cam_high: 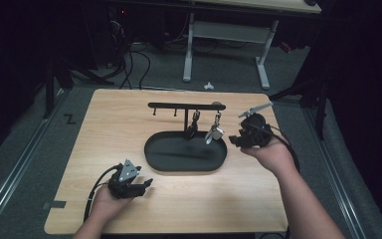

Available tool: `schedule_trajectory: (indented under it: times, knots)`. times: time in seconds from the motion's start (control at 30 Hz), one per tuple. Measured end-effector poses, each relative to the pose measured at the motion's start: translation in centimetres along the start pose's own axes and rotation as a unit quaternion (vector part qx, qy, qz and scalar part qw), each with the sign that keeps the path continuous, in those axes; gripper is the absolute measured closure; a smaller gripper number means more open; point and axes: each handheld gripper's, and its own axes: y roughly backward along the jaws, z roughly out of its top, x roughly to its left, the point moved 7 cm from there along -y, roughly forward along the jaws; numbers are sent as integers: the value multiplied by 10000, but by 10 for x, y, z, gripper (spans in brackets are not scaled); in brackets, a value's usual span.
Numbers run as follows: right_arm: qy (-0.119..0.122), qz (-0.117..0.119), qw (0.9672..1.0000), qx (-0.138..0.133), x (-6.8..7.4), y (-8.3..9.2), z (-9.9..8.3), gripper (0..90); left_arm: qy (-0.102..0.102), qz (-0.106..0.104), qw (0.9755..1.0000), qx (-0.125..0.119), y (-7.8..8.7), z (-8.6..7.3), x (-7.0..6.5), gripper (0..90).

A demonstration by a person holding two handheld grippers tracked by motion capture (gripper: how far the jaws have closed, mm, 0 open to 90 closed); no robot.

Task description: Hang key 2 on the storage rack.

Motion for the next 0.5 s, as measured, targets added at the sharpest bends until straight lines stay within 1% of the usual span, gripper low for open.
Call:
schedule_trajectory:
  times: [0.1, 0.17, 0.23, 0.27, 0.33, 0.37, 0.4, 0.43, 0.47, 0.5]
  knots:
    - [-127, -165, 9996, -205, -3, -14, -30, 453, -18, -9, 10000, 14, 0, 0, 0, 371]
    - [-321, -230, 9986, -344, -4, -25, -51, 432, -14, -5, 10000, 16, -1, 0, 0, 371]
    - [-445, -319, 9974, -464, -5, -34, -69, 420, -10, -5, 10000, 12, -1, 0, 0, 371]
    - [-612, -454, 9950, -641, -5, -43, -91, 404, -15, -2, 10000, 5, -1, 0, 0, 371]
    - [-801, -490, 9921, -827, -5, -51, -109, 376, -36, 15, 10000, -26, -1, 1, -1, 371]
    - [-917, -480, 9904, -911, -4, -54, -117, 354, -36, 15, 10000, -26, -1, 1, -1, 371]
    - [-917, -480, 9904, -911, -4, -54, -117, 354, -27, 54, 10000, -36, -1, 2, 0, 371]
    - [-1028, -464, 9886, -995, -4, -56, -125, 333, 6, 78, 10000, -55, -1, 2, 1, 369]
    - [-1069, -545, 9848, -1252, -4, -59, -139, 291, 66, 101, 9999, -80, 0, 2, 3, 365]
    - [-1069, -545, 9848, -1252, -4, -59, -139, 291, 131, 116, 9998, -95, 0, 2, 4, 365]
